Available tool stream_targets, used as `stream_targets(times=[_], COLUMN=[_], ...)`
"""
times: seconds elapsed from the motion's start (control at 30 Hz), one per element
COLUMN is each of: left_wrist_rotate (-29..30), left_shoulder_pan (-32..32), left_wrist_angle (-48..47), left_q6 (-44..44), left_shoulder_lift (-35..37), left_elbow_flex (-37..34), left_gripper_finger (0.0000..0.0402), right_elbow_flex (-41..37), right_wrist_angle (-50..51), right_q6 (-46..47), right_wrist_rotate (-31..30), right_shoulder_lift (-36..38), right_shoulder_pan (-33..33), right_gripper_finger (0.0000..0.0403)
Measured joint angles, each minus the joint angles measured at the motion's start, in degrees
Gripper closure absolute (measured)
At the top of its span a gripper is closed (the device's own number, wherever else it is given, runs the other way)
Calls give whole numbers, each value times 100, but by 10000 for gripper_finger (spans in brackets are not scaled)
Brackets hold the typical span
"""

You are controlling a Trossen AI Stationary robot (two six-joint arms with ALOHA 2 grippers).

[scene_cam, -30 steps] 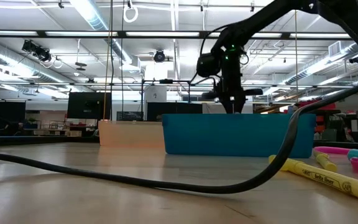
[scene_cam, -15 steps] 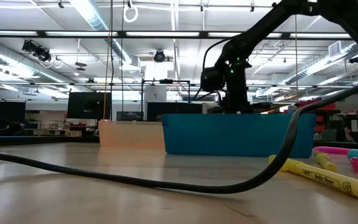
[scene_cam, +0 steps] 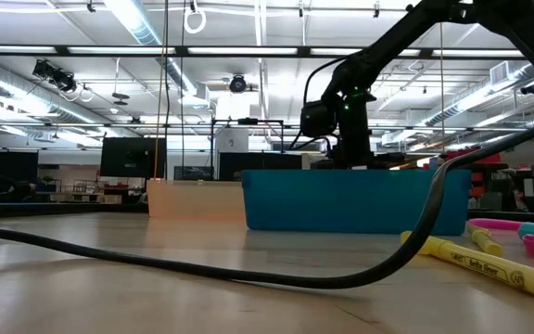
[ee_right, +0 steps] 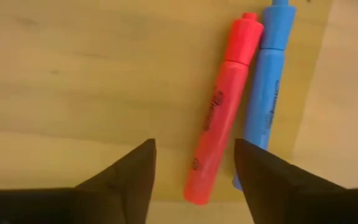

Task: Pick & Place Markers
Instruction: Put the pink marker into the yellow transparent bin, then put the blue marker into the yellow transparent bin

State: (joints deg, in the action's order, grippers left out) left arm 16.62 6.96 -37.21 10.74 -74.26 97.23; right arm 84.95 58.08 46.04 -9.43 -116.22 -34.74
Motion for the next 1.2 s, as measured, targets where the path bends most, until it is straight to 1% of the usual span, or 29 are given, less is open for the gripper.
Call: stream_targets(times=[0.17, 0.37, 0.5, 0.67, 0.87, 1.07, 1.2], left_wrist_rotate=[0, 1, 2, 2, 20, 22, 23], left_shoulder_pan=[-1, 0, 0, 0, -1, -2, -2], left_wrist_angle=[0, 2, 4, 4, 4, 7, 7], left_q6=[1, 0, 2, 0, 0, 0, 1], left_shoulder_lift=[0, 0, 0, 0, 0, 0, -2], left_elbow_flex=[0, 0, 0, 0, 0, 0, 0], left_gripper_finger=[216, 216, 216, 216, 216, 216, 216], right_elbow_flex=[0, -1, 0, 0, 0, 0, 0], right_wrist_angle=[-94, -289, -547, -1098, -1631, -2303, -3048], right_q6=[-51, -101, -585, -1451, -2154, -2498, -2577], right_wrist_rotate=[-13, -15, 162, 570, 1099, 1934, 2703], right_shoulder_lift=[228, 803, 1236, 1746, 2185, 2507, 2686], right_shoulder_pan=[0, -7, 34, 161, 279, 374, 450], right_gripper_finger=[161, 162, 166, 167, 167, 167, 167])
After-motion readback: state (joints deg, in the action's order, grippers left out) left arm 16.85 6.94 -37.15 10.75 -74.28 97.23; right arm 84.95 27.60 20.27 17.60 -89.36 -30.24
